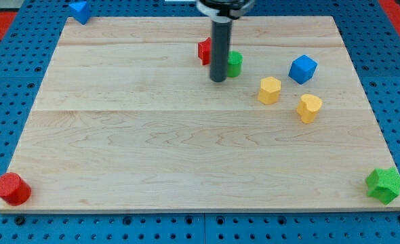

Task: Slide the green circle to the top right of the board

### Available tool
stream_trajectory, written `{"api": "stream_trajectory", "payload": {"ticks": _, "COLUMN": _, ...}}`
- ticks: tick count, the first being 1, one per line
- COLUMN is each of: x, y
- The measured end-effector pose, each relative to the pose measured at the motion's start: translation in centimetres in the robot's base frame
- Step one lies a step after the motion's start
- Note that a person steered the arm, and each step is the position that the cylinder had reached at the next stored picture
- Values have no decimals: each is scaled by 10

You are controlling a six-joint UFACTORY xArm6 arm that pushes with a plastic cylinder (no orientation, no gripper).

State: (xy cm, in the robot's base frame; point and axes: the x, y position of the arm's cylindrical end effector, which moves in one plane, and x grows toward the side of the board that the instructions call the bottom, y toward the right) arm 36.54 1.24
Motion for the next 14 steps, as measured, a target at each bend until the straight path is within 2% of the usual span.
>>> {"api": "stream_trajectory", "payload": {"ticks": 1, "x": -5, "y": -9}}
{"api": "stream_trajectory", "payload": {"ticks": 3, "x": -15, "y": 32}}
{"api": "stream_trajectory", "payload": {"ticks": 5, "x": -28, "y": 42}}
{"api": "stream_trajectory", "payload": {"ticks": 7, "x": -42, "y": 87}}
{"api": "stream_trajectory", "payload": {"ticks": 11, "x": -92, "y": 83}}
{"api": "stream_trajectory", "payload": {"ticks": 13, "x": -137, "y": 74}}
{"api": "stream_trajectory", "payload": {"ticks": 14, "x": -143, "y": 43}}
